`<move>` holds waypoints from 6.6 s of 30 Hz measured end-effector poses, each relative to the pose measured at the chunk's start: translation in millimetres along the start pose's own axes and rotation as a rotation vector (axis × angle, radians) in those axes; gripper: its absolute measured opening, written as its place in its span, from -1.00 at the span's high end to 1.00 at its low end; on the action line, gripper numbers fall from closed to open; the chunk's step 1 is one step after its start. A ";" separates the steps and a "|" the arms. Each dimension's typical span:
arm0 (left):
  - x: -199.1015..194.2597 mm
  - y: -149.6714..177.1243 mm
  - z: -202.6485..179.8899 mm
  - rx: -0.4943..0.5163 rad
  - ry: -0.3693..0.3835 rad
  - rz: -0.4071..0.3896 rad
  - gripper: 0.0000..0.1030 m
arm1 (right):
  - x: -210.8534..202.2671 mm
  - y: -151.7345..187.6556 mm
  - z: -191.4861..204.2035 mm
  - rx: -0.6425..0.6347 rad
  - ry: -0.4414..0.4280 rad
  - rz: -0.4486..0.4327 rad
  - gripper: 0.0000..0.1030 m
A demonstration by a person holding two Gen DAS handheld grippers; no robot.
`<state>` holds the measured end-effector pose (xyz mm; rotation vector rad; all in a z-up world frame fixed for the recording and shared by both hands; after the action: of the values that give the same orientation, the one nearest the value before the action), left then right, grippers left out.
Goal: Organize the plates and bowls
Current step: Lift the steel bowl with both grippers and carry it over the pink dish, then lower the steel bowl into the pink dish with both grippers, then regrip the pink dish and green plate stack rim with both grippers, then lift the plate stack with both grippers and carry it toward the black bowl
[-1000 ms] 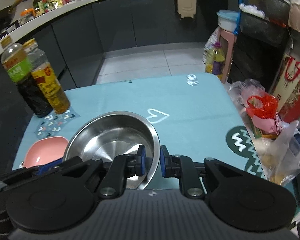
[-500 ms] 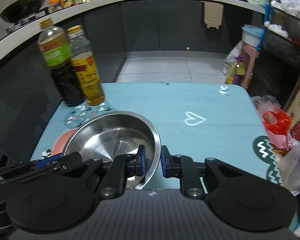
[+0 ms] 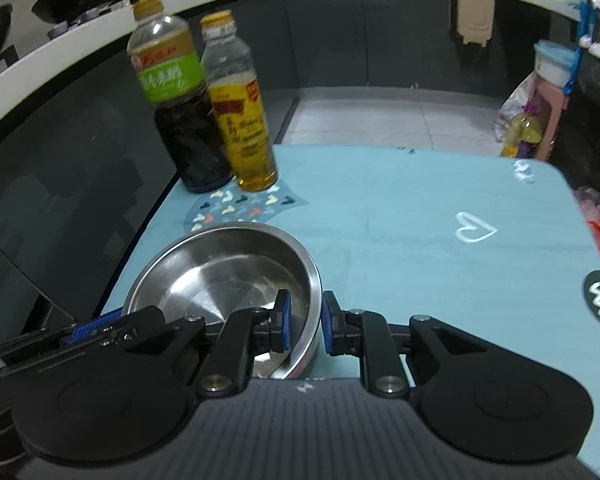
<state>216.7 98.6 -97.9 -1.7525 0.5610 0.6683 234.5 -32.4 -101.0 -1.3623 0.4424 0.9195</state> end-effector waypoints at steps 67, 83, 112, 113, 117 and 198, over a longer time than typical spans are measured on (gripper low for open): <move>35.3 9.2 42.5 -0.031 -0.011 0.043 0.51 | 44.4 3.4 5.7 -0.010 -0.098 0.065 0.57; 35.8 12.5 46.3 -0.049 -0.004 0.048 0.27 | 42.2 5.1 -18.1 0.027 -0.059 0.059 0.27; 59.9 18.7 48.2 -0.092 0.023 0.101 -0.02 | 61.6 14.9 -33.9 0.140 -0.219 0.162 0.19; 60.2 19.1 48.3 -0.093 0.024 0.101 -0.03 | 61.1 14.2 -35.9 0.148 -0.220 0.159 0.19; 62.7 20.3 47.3 -0.103 0.032 0.110 -0.03 | 59.2 13.7 -43.5 0.172 -0.223 0.157 0.19; 21.1 17.9 40.7 -0.045 -0.037 0.010 0.37 | 22.5 16.9 6.2 -0.027 -0.272 0.134 0.59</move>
<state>213.7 132.2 -133.6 -1.7767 0.5339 0.7239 233.4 -20.7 -127.3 -1.2207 0.3159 1.2070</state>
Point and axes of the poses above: each gripper's, at about its wrist camera, not at the fingertips, and x roughly the way its jaws point, z to its left, y to its underside, the point moved 8 cm from there along x, roughly the way its jaws point, and after that the axes turned 2 degrees about -y, right-handed, at the moved point
